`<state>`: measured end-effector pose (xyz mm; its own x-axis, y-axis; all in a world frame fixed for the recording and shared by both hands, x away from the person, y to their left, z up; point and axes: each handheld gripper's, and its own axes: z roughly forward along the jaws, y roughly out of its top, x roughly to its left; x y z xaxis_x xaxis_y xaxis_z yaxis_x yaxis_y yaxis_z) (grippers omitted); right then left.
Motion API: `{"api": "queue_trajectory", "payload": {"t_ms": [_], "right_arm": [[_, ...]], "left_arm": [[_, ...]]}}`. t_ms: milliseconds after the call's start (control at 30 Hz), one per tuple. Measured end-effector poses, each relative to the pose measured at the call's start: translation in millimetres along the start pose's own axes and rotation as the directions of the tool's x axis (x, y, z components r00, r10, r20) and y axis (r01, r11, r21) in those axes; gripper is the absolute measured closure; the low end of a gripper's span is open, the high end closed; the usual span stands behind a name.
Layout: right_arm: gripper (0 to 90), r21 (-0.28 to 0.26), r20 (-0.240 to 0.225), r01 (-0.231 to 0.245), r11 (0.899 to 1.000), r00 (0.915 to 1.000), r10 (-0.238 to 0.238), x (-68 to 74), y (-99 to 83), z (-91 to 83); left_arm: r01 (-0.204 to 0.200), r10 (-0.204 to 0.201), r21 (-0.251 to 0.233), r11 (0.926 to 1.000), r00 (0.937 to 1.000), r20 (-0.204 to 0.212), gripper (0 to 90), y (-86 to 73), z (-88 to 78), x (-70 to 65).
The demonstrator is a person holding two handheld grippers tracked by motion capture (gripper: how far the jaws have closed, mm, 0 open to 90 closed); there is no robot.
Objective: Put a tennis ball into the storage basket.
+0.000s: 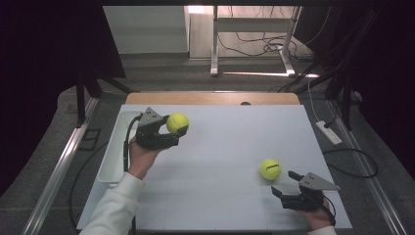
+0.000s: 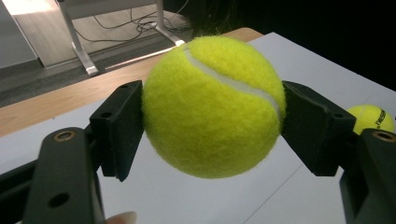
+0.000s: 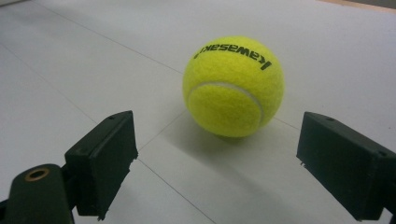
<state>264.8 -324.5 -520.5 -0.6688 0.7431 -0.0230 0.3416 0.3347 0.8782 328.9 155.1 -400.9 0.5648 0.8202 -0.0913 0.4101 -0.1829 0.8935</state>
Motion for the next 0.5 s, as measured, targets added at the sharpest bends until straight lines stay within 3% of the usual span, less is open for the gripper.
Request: {"api": "queue_trajectory", "payload": {"t_ms": [500], "right_arm": [[11.8,0.001,0.003,0.002,1.0,1.0,-0.002,0.2,0.1,0.0]], "left_arm": [[0.02,-0.021,-0.016,0.9997,0.9994,-0.028,26.4,-0.6,-9.9,11.2]]}}
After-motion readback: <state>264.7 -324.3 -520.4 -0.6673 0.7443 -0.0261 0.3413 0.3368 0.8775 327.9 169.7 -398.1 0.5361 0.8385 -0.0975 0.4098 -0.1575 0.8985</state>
